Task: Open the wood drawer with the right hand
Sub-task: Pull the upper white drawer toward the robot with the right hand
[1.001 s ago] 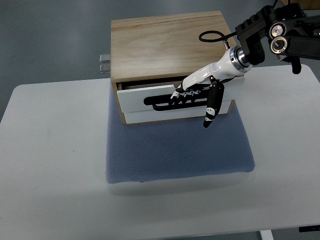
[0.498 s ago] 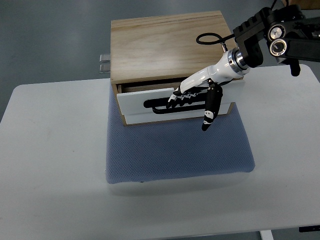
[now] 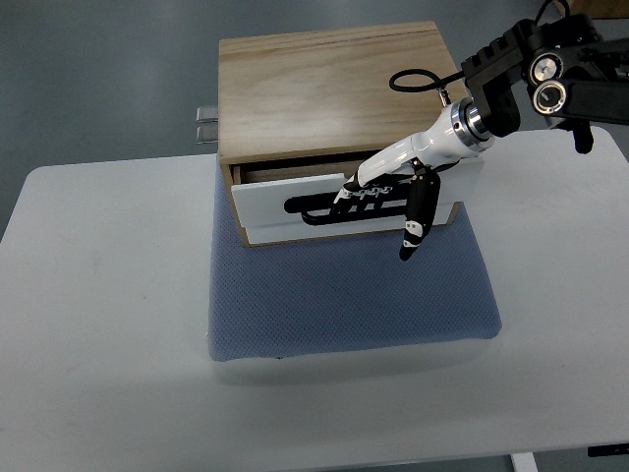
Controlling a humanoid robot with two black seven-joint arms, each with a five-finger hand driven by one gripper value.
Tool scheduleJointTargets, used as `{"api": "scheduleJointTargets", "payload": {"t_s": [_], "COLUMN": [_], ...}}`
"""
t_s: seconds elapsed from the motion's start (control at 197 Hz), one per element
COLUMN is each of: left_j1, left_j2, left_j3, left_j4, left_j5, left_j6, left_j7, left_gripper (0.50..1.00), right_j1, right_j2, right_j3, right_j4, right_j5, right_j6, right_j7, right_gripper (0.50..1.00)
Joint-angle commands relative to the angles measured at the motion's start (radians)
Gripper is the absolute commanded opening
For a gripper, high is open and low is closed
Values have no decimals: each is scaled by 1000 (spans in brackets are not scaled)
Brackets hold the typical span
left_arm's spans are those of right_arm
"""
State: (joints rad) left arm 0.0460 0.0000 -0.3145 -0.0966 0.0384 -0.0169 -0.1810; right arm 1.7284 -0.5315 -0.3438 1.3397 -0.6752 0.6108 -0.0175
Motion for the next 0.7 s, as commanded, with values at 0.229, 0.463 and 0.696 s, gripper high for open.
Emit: {"api": "scheduleJointTargets", "payload": {"t_s": [0.229,0.463,0.696], "left_j1": [0,0,0], "left_j2": [0,0,0], "left_j3": [0,0,0], "left_j4": [0,0,0], "left_j5": [0,0,0], "left_j6": [0,0,0], "left_j7": [0,0,0], "left_gripper": [1000,1000,1000], "right_j1": [8,8,8], "right_j2": [-2,-5,-5], "right_j3": [2,3,9], "right_j4": [27,42,47], "right_j5": [3,43,72], "right_j6": [0,0,0], "right_j7": [27,30,40], "right_gripper": [940,940,940]}}
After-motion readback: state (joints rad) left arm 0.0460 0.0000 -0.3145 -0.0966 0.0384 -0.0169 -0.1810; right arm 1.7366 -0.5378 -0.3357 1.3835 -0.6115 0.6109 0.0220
